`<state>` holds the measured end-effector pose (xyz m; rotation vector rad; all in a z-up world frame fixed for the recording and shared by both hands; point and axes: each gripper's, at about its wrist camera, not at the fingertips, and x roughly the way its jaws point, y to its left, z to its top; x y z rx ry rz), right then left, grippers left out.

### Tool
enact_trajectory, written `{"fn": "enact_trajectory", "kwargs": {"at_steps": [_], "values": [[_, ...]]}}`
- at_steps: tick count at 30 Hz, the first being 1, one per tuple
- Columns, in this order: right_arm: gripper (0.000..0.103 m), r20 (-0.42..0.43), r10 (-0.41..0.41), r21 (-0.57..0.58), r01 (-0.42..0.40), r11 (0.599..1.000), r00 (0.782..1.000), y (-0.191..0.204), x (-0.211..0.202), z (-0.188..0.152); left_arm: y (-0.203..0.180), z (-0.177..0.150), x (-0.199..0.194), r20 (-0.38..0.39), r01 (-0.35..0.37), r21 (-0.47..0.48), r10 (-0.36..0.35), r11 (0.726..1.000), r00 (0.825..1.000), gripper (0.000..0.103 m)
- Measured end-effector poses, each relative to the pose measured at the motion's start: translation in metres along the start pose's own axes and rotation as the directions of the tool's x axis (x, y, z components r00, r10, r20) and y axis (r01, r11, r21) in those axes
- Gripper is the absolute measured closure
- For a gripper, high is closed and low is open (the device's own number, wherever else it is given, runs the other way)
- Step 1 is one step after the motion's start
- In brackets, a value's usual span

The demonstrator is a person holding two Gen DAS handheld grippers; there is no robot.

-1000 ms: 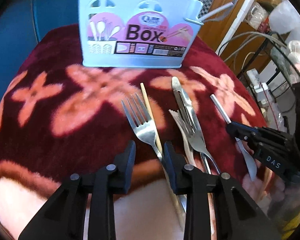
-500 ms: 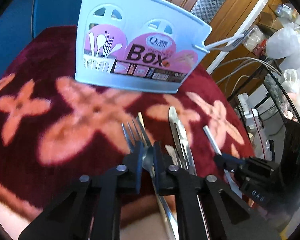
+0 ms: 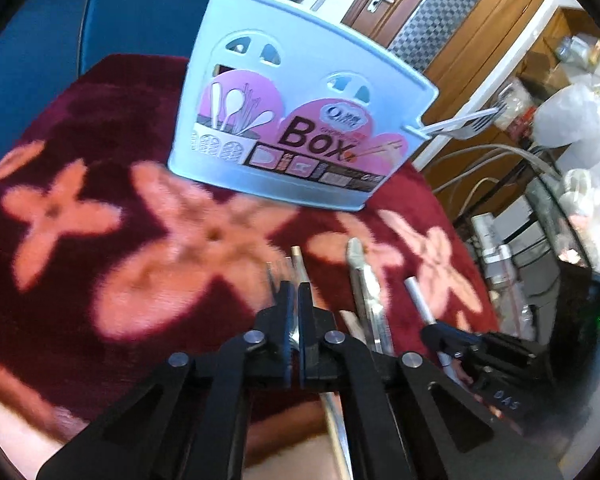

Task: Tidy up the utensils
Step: 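Grasp a silver spoon with the right tool while the left tool grasps a wooden chopstick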

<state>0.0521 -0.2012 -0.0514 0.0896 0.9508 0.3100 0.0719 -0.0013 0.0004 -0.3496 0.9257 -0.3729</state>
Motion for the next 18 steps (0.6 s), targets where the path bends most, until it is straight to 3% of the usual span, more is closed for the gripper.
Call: {"fn": "enact_trajectory", "kwargs": {"at_steps": [1,2,3,5,8,9,10,14,16,17,18], "values": [[0.093,-0.001,0.002,0.002,-0.002,1.000,1.000,-0.001,-0.001,0.000,-0.002,-0.001,0.000,0.001,0.002,0.010,-0.002,1.000,1.000,0.088],[0.093,-0.002,0.004,0.003,-0.004,1.000,1.000,-0.001,-0.001,-0.001,-0.004,-0.001,0.000,0.003,-0.006,0.019,0.006,1.000,1.000,0.071],[0.093,-0.001,0.005,0.003,-0.005,1.000,1.000,-0.001,-0.001,-0.001,-0.006,-0.002,0.001,0.010,-0.028,0.035,0.028,0.999,1.000,0.066],[0.093,-0.001,0.005,0.000,-0.005,1.000,1.000,-0.001,-0.002,-0.001,-0.011,-0.002,0.008,0.008,-0.078,0.070,0.078,0.994,0.997,0.066],[0.093,-0.003,0.004,-0.005,-0.004,1.000,1.000,0.000,-0.001,-0.002,-0.010,-0.002,0.022,-0.025,-0.093,0.068,0.095,0.993,0.995,0.066],[0.093,-0.003,0.005,-0.005,-0.005,1.000,1.000,0.000,0.000,-0.001,-0.009,-0.001,0.024,-0.018,-0.099,0.065,0.101,0.993,0.995,0.068],[0.093,-0.003,0.006,-0.004,-0.006,1.000,1.000,0.000,0.000,-0.002,-0.009,-0.001,0.024,-0.011,-0.106,0.069,0.107,0.992,0.994,0.076],[0.093,0.000,0.010,-0.003,-0.010,1.000,1.000,-0.001,0.001,-0.002,-0.010,-0.001,0.019,0.003,-0.083,0.072,0.083,0.994,0.997,0.084],[0.093,0.004,0.012,-0.004,-0.012,1.000,1.000,-0.001,0.001,-0.001,-0.010,-0.001,0.011,0.037,-0.124,0.080,0.122,0.989,0.992,0.092],[0.093,0.006,0.012,-0.006,-0.012,1.000,1.000,0.000,0.000,-0.001,-0.009,-0.001,0.009,0.051,-0.145,0.085,0.141,0.986,0.989,0.103],[0.093,0.007,0.013,-0.008,-0.013,1.000,1.000,0.000,0.000,0.000,-0.008,-0.001,0.004,0.063,-0.163,0.089,0.158,0.983,0.985,0.103]]}}
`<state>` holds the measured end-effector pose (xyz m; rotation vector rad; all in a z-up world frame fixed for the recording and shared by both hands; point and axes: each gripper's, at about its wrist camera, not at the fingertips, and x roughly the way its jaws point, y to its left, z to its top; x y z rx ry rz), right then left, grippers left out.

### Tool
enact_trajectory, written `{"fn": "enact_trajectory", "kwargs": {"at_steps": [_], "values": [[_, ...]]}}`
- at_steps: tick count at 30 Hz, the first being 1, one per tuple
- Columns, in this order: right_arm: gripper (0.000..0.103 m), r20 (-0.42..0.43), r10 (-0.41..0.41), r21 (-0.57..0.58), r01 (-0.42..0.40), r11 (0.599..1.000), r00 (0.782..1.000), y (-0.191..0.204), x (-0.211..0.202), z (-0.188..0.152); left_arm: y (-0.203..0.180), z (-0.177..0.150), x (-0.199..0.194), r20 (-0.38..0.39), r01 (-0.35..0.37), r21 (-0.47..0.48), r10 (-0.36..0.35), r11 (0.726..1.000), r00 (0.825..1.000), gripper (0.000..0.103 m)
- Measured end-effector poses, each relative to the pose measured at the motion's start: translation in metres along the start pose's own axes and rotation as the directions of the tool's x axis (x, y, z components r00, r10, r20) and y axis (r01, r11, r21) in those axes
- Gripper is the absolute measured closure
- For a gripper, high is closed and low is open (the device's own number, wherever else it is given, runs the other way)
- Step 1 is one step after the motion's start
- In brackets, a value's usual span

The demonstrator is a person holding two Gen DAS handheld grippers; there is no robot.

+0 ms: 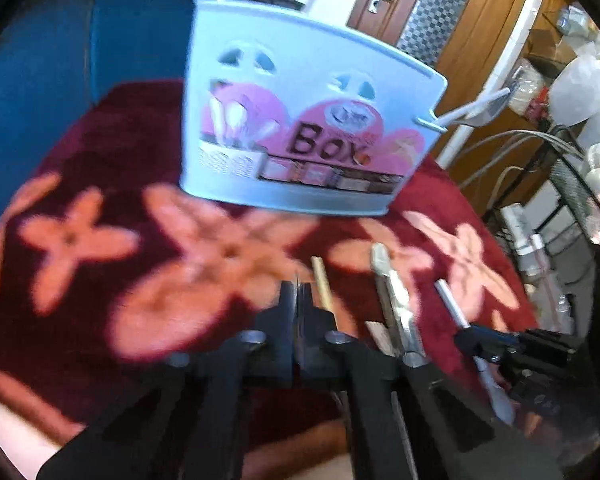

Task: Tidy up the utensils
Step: 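Grasp a silver spoon with the right tool while the left tool grasps a wooden chopstick, then lift the spoon and chopstick and lower both into the blue holder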

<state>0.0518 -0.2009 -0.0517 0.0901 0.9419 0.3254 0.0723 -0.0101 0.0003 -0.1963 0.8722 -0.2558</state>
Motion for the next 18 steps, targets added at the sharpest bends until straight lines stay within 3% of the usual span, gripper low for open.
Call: {"fn": "enact_trajectory", "kwargs": {"at_steps": [8,14,18], "values": [[0.092,-0.017,-0.007,-0.028,0.007,1.000,1.000,0.006,0.006,0.007,0.011,-0.002,-0.001,-0.041,0.044,-0.006,-0.044,0.999,0.998,0.103],[0.092,-0.056,-0.030,-0.072,0.026,0.997,0.998,0.011,0.014,0.013,-0.005,-0.007,0.011,-0.087,-0.006,0.065,0.011,0.998,0.996,0.103],[0.092,-0.084,-0.015,-0.071,0.009,0.997,0.996,0.009,0.019,0.020,-0.001,-0.004,0.007,-0.086,0.001,0.044,0.003,0.999,0.996,0.103]]}}
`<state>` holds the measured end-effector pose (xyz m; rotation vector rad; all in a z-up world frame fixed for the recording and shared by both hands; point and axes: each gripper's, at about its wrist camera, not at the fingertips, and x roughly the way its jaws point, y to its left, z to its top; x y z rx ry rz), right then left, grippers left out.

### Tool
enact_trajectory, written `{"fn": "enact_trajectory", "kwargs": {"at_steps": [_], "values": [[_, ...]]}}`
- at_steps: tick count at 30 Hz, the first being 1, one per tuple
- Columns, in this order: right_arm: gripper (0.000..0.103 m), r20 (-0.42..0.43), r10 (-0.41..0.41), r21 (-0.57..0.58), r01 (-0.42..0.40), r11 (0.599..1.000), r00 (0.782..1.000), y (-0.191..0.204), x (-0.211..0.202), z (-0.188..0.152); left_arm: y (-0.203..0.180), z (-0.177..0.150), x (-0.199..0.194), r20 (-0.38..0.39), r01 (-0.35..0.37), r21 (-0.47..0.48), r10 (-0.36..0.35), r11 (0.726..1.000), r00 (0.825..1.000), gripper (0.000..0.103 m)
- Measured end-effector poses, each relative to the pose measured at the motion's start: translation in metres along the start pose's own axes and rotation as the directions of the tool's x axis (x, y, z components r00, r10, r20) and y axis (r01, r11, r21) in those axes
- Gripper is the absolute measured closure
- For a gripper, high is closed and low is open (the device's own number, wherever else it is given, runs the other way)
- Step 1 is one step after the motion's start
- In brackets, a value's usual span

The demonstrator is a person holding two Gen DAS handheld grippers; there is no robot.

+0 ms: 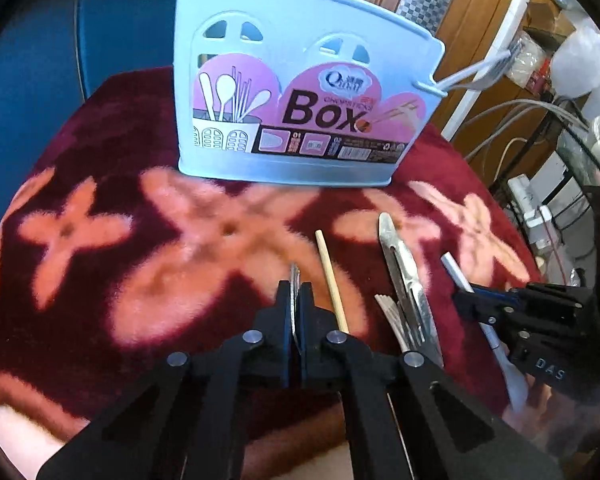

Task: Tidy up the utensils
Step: 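Lift the spoon and chopstick and lower both into the blue holder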

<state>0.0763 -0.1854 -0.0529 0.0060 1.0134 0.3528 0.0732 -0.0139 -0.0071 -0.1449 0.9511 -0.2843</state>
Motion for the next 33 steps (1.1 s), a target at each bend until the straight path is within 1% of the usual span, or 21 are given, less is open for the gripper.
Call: {"fn": "enact_trajectory", "kwargs": {"at_steps": [3,5,8,10,12,14,15,18,21,24,29,33], "values": [[0.095,-0.003,-0.004,-0.007,0.004,1.000,1.000,0.001,-0.001,0.002,0.001,0.002,-0.011,0.028,0.002,-0.008,-0.002,1.000,1.000,0.103],[0.095,0.024,-0.011,-0.023,0.011,1.000,1.000,0.005,-0.006,0.001,0.001,0.005,-0.023,0.060,0.005,-0.006,-0.005,1.000,0.998,0.103],[0.095,0.093,0.002,-0.025,0.000,1.000,0.996,0.011,-0.020,0.000,0.002,0.012,-0.044,0.119,0.005,-0.011,-0.004,1.000,0.993,0.103],[0.095,0.157,0.010,-0.026,-0.006,1.000,0.988,0.015,-0.035,0.001,0.002,0.018,-0.057,0.160,-0.001,-0.012,0.003,1.000,0.987,0.103],[0.095,0.211,0.012,-0.029,-0.006,1.000,0.977,0.019,-0.046,0.003,0.002,0.025,-0.072,0.211,-0.019,-0.005,0.020,1.000,0.977,0.103],[0.095,0.273,0.011,-0.028,-0.004,1.000,0.962,0.024,-0.059,0.007,0.001,0.032,-0.084,0.256,-0.037,0.002,0.036,0.999,0.966,0.103],[0.095,0.309,0.014,-0.025,-0.006,1.000,0.951,0.026,-0.067,0.009,0.000,0.036,-0.092,0.283,-0.048,0.005,0.044,0.999,0.958,0.103],[0.095,0.374,0.027,-0.006,-0.027,1.000,0.927,0.029,-0.082,0.018,0.001,0.052,-0.111,0.347,-0.070,0.007,0.063,0.998,0.936,0.103],[0.095,0.424,0.036,0.013,-0.046,0.999,0.905,0.030,-0.094,0.030,0.004,0.069,-0.127,0.397,-0.089,0.011,0.078,0.996,0.915,0.103],[0.095,0.469,0.032,0.024,-0.048,0.999,0.882,0.031,-0.105,0.042,0.007,0.087,-0.145,0.447,-0.116,0.012,0.099,0.993,0.889,0.103],[0.095,0.505,0.035,0.025,-0.055,0.998,0.862,0.031,-0.117,0.058,0.012,0.119,-0.174,0.530,-0.178,0.002,0.149,0.984,0.835,0.103],[0.095,0.517,0.040,0.015,-0.056,0.998,0.855,0.032,-0.120,0.071,0.018,0.144,-0.191,0.574,-0.203,-0.017,0.176,0.979,0.800,0.103]]}}
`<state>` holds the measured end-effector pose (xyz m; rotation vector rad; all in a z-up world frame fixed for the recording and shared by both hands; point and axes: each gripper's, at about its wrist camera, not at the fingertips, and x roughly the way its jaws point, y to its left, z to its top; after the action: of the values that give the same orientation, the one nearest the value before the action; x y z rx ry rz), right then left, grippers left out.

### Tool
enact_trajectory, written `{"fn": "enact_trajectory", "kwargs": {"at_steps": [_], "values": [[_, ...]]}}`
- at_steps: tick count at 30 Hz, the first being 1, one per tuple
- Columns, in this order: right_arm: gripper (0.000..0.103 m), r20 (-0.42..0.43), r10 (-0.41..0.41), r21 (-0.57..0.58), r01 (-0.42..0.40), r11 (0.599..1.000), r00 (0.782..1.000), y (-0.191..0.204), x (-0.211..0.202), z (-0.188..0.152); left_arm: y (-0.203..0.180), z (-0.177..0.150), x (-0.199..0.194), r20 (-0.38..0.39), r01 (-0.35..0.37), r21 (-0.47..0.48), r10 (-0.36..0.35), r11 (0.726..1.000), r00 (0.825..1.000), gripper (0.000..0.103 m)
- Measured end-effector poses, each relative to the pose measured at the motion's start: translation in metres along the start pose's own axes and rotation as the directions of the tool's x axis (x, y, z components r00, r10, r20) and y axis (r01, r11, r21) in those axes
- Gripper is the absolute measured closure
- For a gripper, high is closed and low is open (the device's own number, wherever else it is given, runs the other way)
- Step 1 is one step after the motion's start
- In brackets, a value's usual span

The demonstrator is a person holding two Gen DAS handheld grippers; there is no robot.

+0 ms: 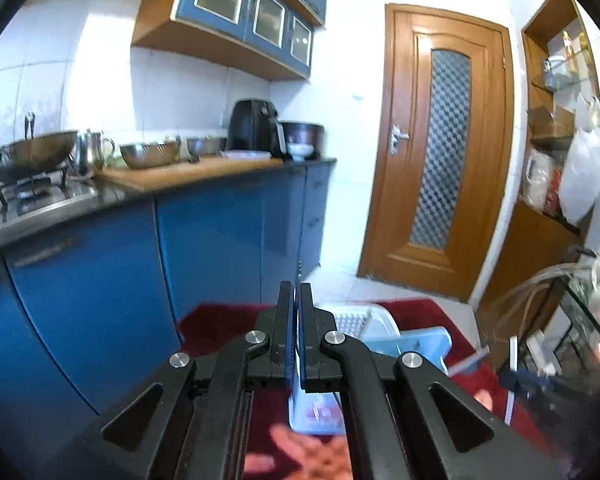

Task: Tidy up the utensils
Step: 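Lift the spoon and chopstick and lower both into the blue holder, then open both tools to release the utensils into the holder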

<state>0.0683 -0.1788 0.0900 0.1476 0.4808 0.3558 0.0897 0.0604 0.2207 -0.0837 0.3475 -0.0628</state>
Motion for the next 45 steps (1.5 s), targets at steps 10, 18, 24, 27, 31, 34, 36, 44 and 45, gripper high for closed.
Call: {"fn": "enact_trajectory", "kwargs": {"at_steps": [10,18,24,27,31,34,36,44,45], "values": [[0.095,0.050,0.010,-0.024,-0.009,1.000,0.999,0.008,0.018,0.032,0.000,0.047,0.036,0.068,-0.059,0.011,0.058,0.998,0.996,0.103],[0.095,0.133,-0.037,-0.028,0.041,0.999,0.991,0.009,0.034,0.064,-0.014,0.015,0.079,0.023,-0.100,0.085,0.098,0.991,0.995,0.103],[0.095,0.180,-0.088,0.001,0.089,0.996,0.980,0.003,0.063,0.080,-0.017,-0.006,0.098,-0.006,-0.082,0.094,0.083,0.992,0.997,0.103],[0.095,0.207,-0.143,0.000,0.146,0.989,0.968,0.002,0.081,0.079,-0.017,-0.014,0.106,-0.010,-0.074,0.089,0.075,0.993,0.997,0.103],[0.095,0.261,-0.229,-0.036,0.247,0.968,0.938,0.003,0.099,0.073,-0.016,-0.023,0.116,-0.030,-0.065,0.085,0.068,0.994,0.997,0.103],[0.095,0.252,-0.249,-0.048,0.269,0.962,0.935,0.002,0.110,0.070,-0.017,-0.030,0.121,-0.044,-0.056,0.084,0.060,0.995,0.997,0.103],[0.095,0.233,-0.238,-0.054,0.257,0.965,0.943,0.001,0.114,0.067,-0.017,-0.032,0.124,-0.054,-0.048,0.088,0.053,0.995,0.997,0.103],[0.089,0.171,-0.160,-0.053,0.172,0.984,0.972,0.000,0.116,0.062,-0.020,-0.041,0.130,-0.103,-0.015,0.081,0.023,0.997,0.994,0.100],[0.087,0.170,-0.151,-0.049,0.161,0.986,0.974,0.000,0.114,0.062,-0.022,-0.041,0.129,-0.103,-0.013,0.086,0.022,0.996,0.994,0.094]]}}
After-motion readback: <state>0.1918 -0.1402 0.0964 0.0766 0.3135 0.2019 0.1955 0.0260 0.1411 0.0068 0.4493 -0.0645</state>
